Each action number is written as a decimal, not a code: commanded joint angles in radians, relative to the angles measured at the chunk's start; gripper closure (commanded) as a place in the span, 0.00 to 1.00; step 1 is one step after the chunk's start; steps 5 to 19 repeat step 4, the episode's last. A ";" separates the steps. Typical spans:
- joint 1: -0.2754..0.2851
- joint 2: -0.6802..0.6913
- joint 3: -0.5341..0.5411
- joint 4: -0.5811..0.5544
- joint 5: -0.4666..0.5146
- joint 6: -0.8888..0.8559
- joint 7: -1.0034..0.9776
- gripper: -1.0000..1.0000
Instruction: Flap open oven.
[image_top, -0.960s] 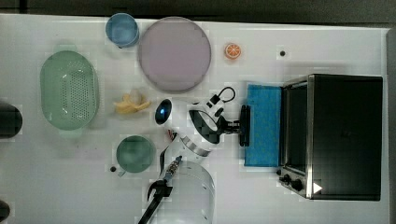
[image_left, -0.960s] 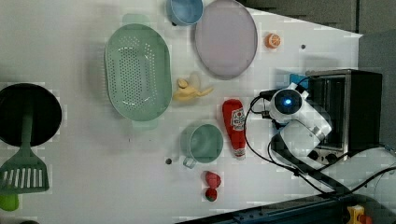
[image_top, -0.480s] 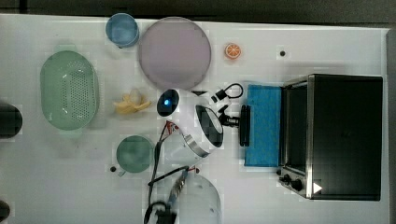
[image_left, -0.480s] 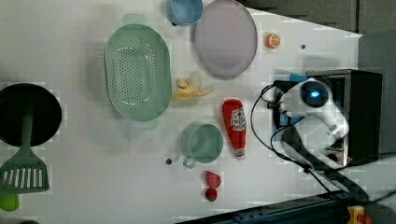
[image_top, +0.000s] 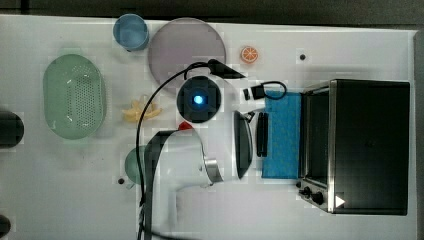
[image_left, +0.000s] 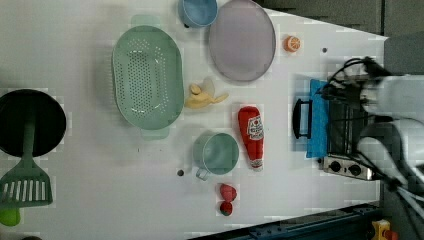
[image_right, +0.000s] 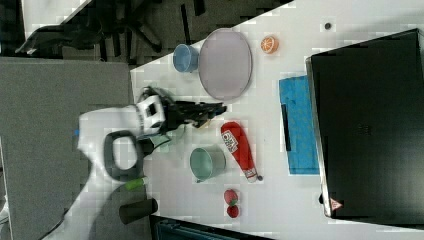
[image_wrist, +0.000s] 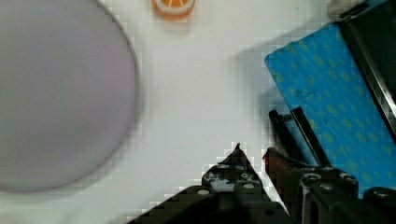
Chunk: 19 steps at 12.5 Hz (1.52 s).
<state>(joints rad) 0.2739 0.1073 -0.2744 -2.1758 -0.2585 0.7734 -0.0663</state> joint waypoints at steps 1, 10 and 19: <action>-0.013 -0.066 -0.014 0.020 0.113 -0.117 0.055 0.83; -0.013 -0.161 -0.016 0.064 0.200 -0.229 0.064 0.83; -0.013 -0.161 -0.016 0.064 0.200 -0.229 0.064 0.83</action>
